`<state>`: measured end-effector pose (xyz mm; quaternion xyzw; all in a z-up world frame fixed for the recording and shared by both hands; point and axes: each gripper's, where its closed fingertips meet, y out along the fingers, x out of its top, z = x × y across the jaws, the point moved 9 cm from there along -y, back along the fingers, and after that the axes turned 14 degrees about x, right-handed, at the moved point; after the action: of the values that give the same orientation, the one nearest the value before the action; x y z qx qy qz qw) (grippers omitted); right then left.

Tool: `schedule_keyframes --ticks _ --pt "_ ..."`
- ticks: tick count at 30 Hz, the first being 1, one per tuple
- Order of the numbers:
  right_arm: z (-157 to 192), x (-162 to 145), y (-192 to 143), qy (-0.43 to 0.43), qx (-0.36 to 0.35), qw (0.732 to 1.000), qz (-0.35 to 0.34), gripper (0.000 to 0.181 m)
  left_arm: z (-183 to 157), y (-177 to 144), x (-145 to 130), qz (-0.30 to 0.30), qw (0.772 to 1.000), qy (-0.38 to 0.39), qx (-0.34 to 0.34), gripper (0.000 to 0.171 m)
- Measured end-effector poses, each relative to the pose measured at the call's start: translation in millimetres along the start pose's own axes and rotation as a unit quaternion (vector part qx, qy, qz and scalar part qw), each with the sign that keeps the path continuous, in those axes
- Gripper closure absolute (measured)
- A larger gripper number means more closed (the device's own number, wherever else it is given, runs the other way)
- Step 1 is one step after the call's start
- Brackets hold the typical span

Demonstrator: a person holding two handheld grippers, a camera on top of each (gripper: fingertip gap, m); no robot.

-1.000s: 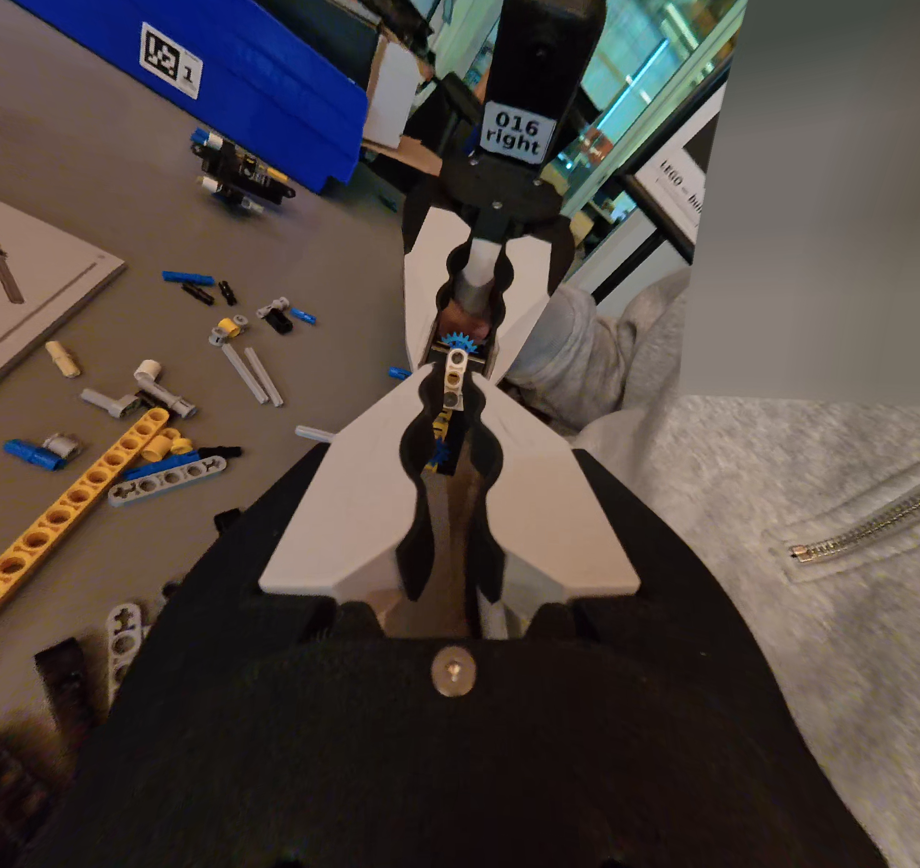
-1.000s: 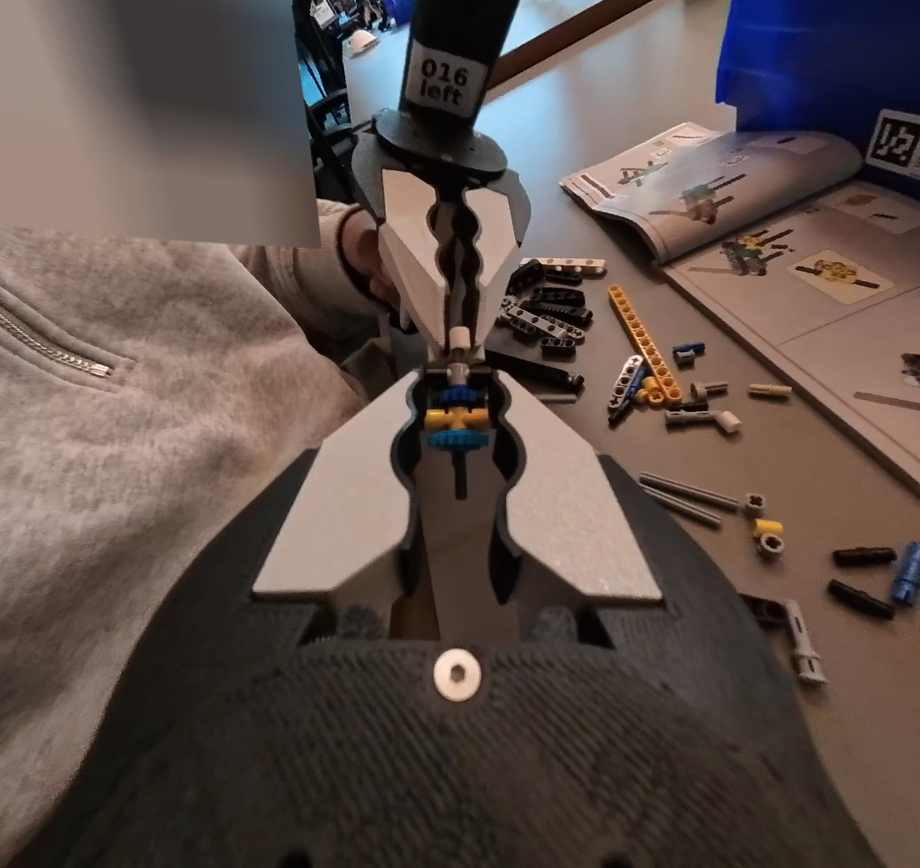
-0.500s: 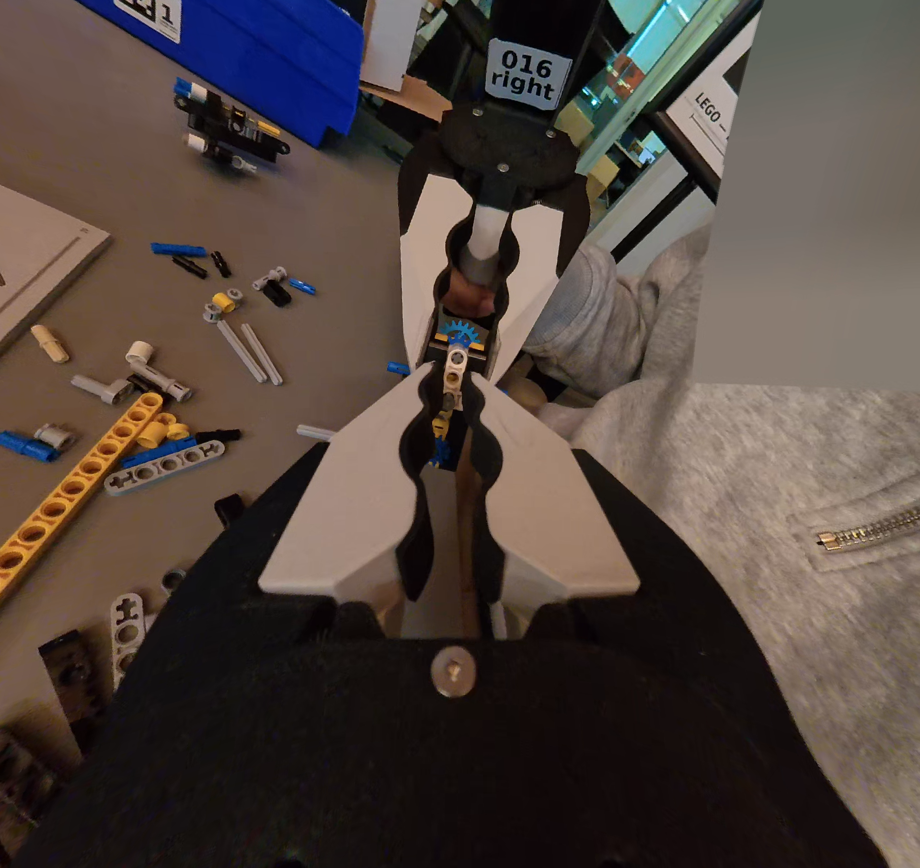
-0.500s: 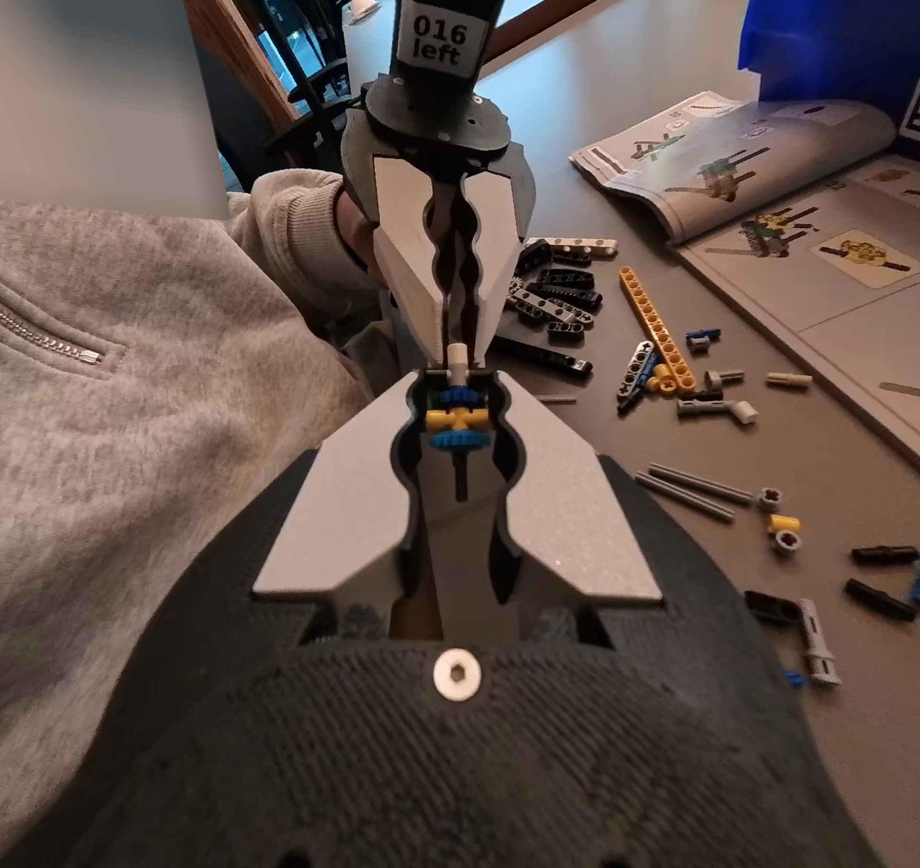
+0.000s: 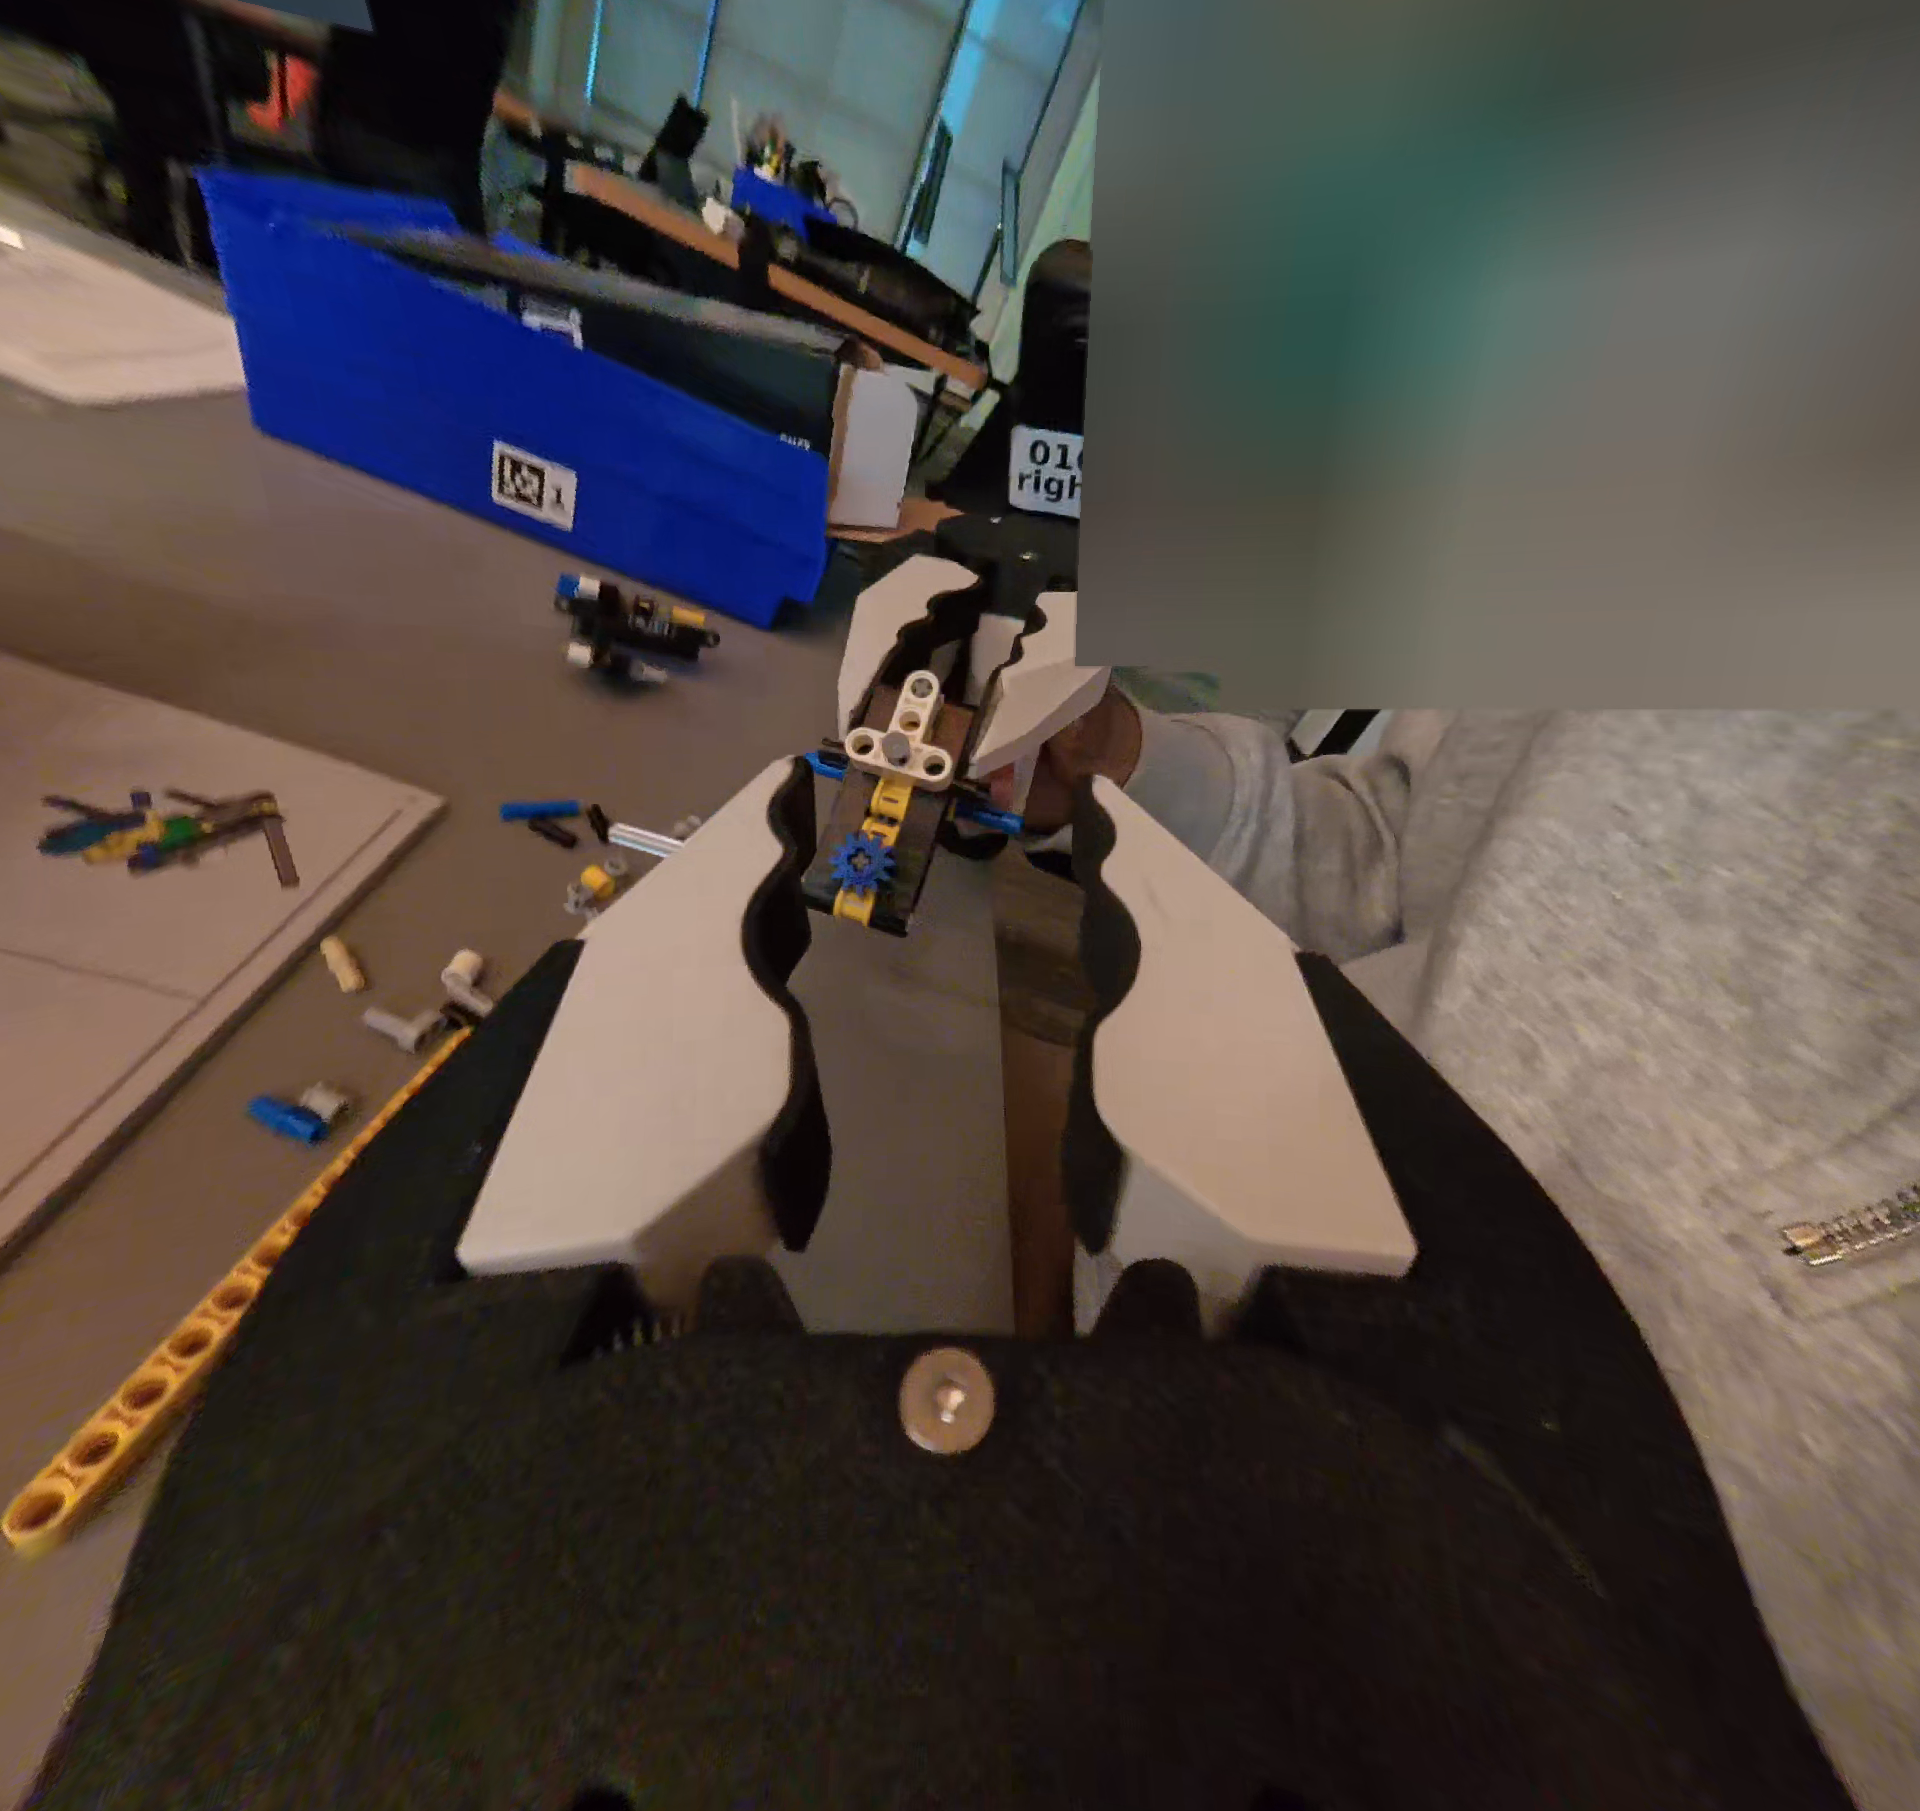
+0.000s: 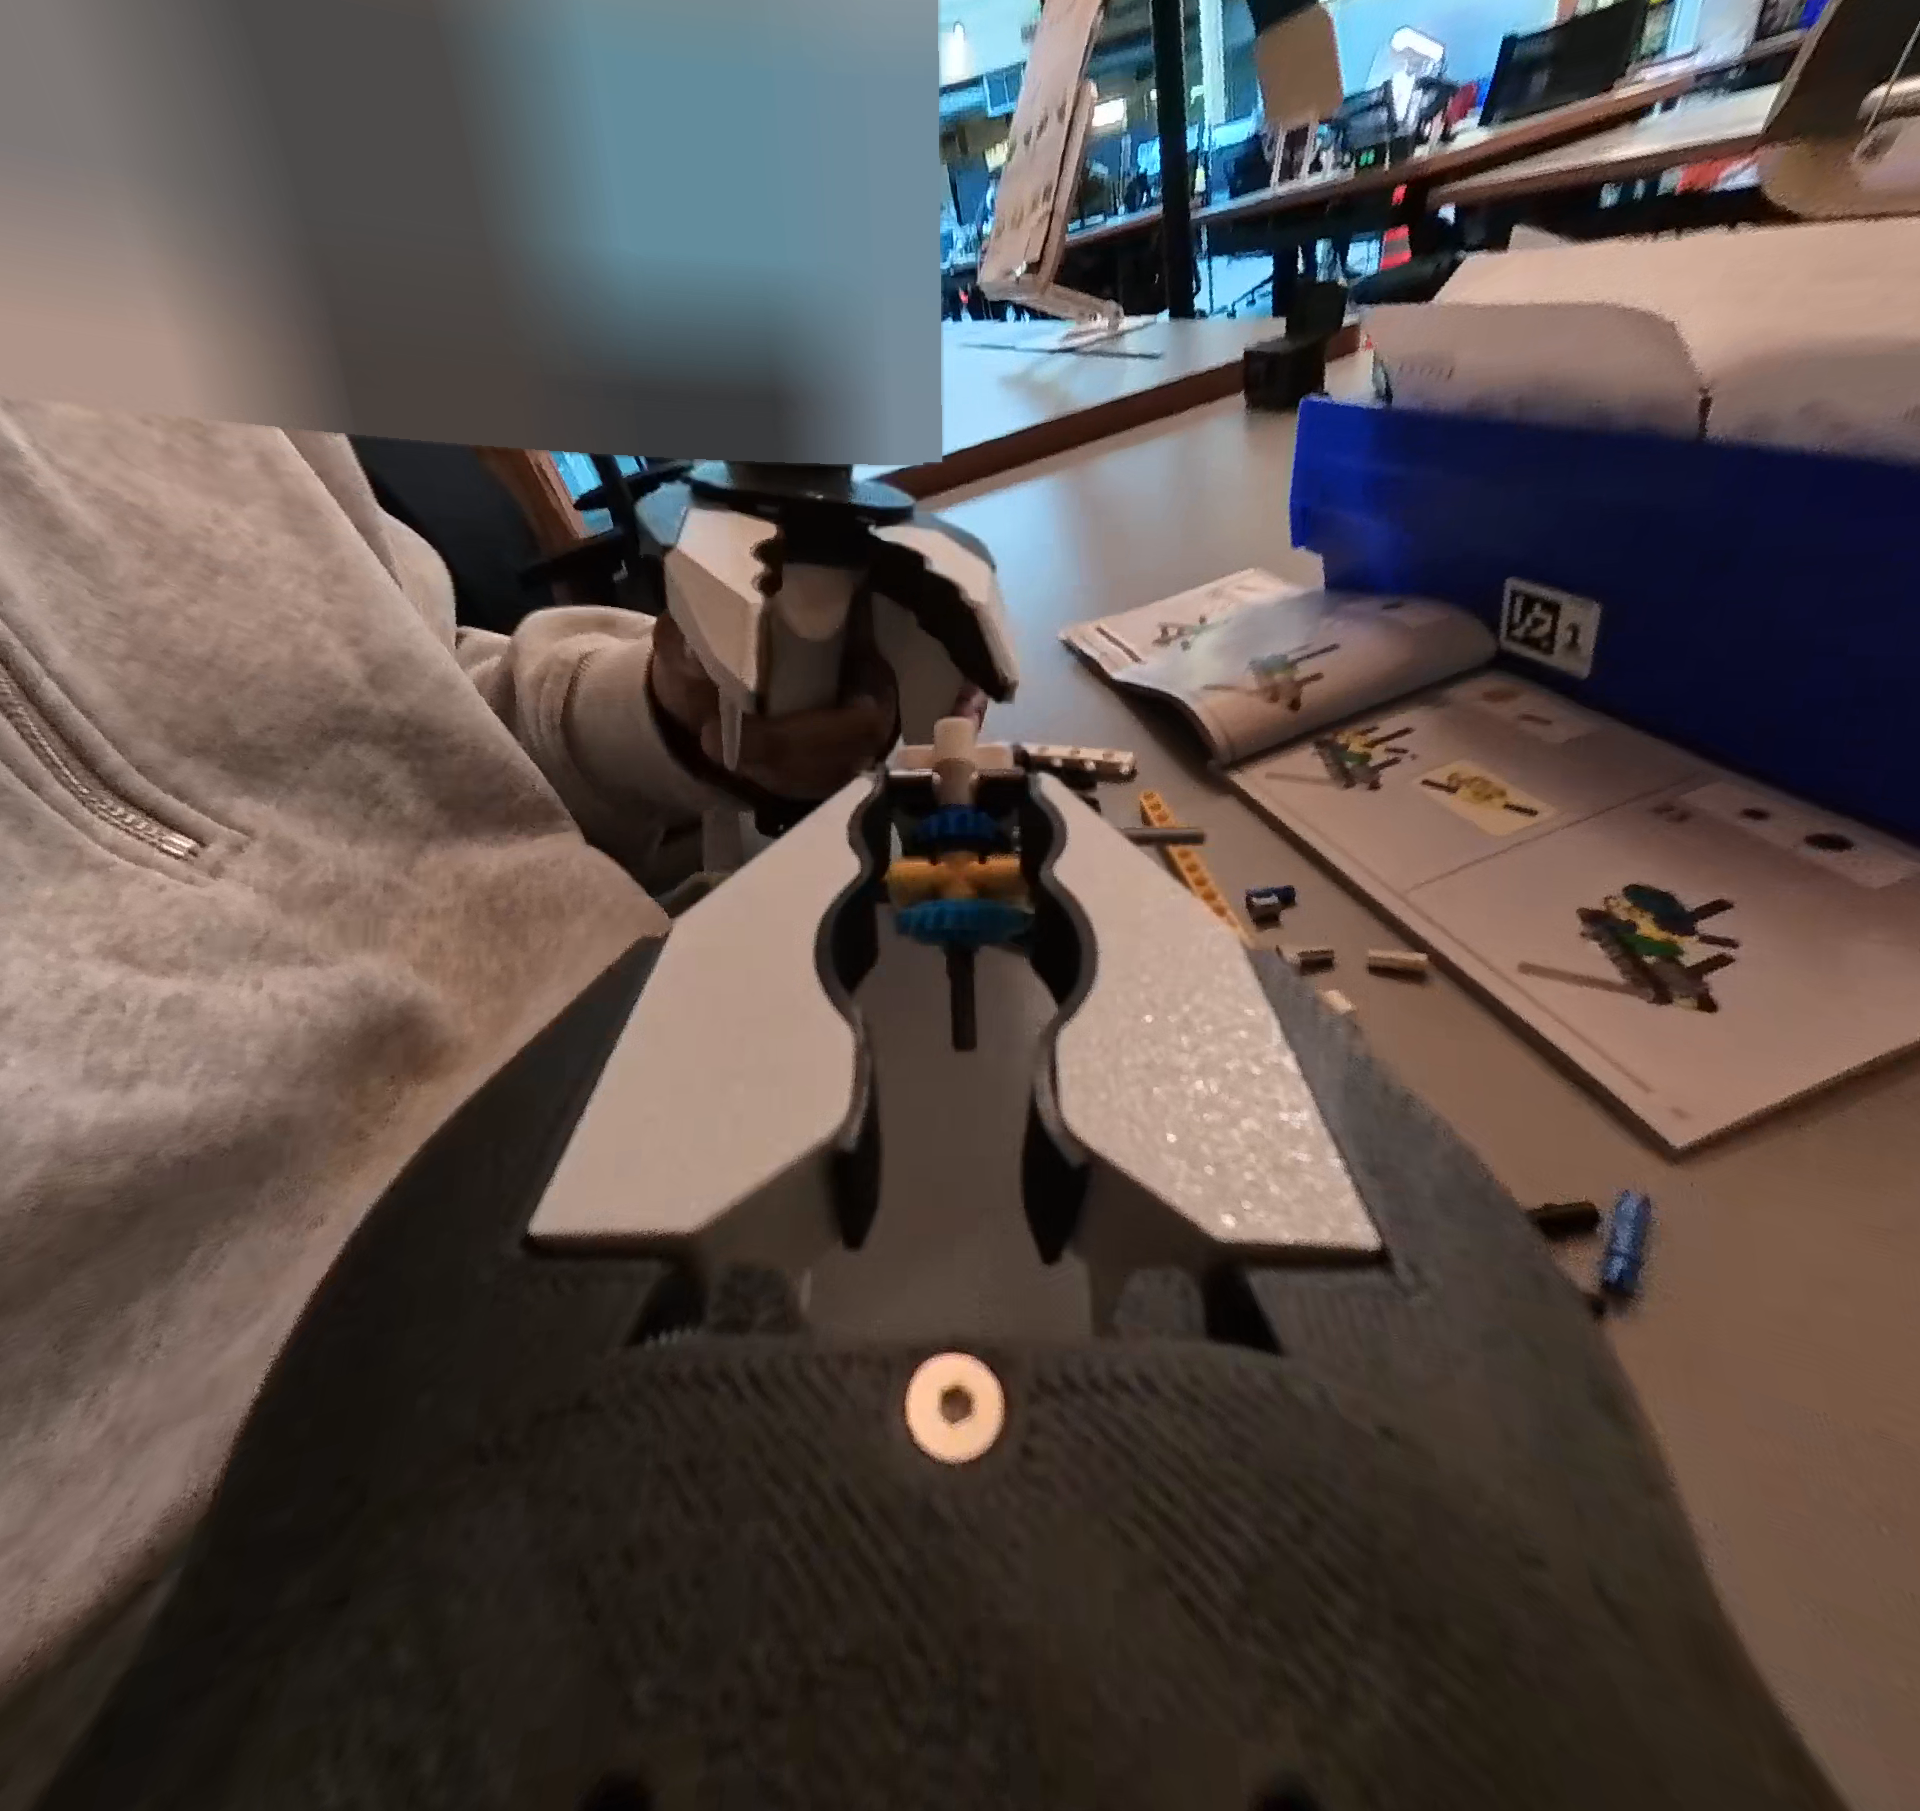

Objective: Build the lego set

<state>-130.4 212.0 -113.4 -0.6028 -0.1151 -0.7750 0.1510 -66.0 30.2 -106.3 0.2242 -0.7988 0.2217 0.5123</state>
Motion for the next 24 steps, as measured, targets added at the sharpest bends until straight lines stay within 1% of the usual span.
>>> schedule_keyframes --ticks 4,8,11,15,19,21,24 --pt "3.1 2.3 1.1 -0.012 0.009 1.000 -0.018 0.158 -9.7 0.3 0.6 -0.014 0.999 0.046 0.009 0.125" --pt "4.5 2.0 3.6 -0.014 0.017 1.000 -0.023 0.158 -12.2 -0.1 0.9 -0.027 0.998 0.049 0.005 0.125" --pt "1.4 1.4 4.0 0.014 0.020 0.999 -0.040 0.158 -12.9 -1.0 0.8 -0.042 0.997 0.062 0.016 0.123" --pt "-4.2 1.6 3.3 0.079 0.040 0.992 -0.093 0.158 -15.5 2.1 -2.1 -0.039 0.993 0.105 0.049 0.116" --pt "-10.4 -3.5 6.2 0.140 0.040 0.985 -0.098 0.158 -23.6 5.3 -5.0 -0.041 0.978 0.181 0.090 0.112" --pt "-12.3 -5.6 8.8 0.166 0.038 0.981 -0.097 0.159 -26.0 8.2 -8.1 -0.030 0.965 0.229 0.122 0.110" --pt "-13.2 -7.0 12.2 0.196 0.040 0.975 -0.098 0.159 -30.4 12.9 -15.3 -0.009 0.945 0.292 0.144 0.109"
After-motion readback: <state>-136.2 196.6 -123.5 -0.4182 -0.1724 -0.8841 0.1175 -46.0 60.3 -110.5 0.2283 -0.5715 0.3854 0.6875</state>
